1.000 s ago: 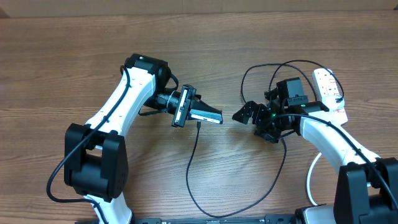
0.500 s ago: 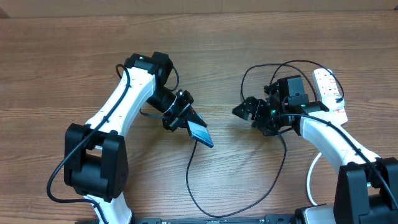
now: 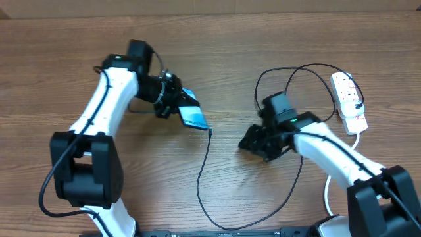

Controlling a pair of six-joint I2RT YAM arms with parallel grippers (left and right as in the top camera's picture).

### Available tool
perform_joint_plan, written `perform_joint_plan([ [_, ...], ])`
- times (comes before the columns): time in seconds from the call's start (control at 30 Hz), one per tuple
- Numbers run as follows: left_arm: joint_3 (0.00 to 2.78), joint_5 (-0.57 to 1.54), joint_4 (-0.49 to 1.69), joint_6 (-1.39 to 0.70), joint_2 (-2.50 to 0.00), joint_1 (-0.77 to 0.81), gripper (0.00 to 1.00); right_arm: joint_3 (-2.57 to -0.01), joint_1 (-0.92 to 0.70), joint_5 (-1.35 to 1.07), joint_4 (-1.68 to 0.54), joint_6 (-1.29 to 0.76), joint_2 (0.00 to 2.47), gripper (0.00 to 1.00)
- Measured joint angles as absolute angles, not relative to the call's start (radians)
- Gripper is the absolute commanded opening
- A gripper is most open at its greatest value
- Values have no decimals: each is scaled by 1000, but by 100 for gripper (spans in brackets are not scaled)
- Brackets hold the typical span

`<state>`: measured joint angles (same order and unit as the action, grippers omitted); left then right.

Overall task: Plug charger to phone and switch on socket
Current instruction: 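Move the right gripper down toward the black cable's USB-C plug, then close the right gripper on the USB-C plug lying on the table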

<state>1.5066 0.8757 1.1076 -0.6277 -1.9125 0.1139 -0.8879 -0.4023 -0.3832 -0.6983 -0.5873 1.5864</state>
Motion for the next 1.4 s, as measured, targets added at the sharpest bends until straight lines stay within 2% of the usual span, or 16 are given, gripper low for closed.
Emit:
perform_joint_plan([
  [0.17, 1507, 884, 1114, -556, -1913, 41, 4, -923, -526, -279, -730, -637, 1586, 27],
  [0.37, 1507, 894, 1104, -530, -1913, -15, 4, -1115, -735, -83, -850, -677, 1587, 18],
  [0.47, 1507, 899, 1089, -521, -1913, -49, 4, -1205, -794, -14, -925, -679, 1611, 18],
  [0.77, 1507, 902, 1078, -519, -1913, -183, 4, -1280, -805, 56, -910, -677, 1819, 17],
  [0.93, 1506, 901, 1075, -508, -1913, -187, 4, -1295, -803, 48, -891, -681, 1916, 12],
  [1.4, 1506, 901, 1066, -486, -1913, -187, 4, -1349, -793, 18, -830, -773, 2004, 14],
])
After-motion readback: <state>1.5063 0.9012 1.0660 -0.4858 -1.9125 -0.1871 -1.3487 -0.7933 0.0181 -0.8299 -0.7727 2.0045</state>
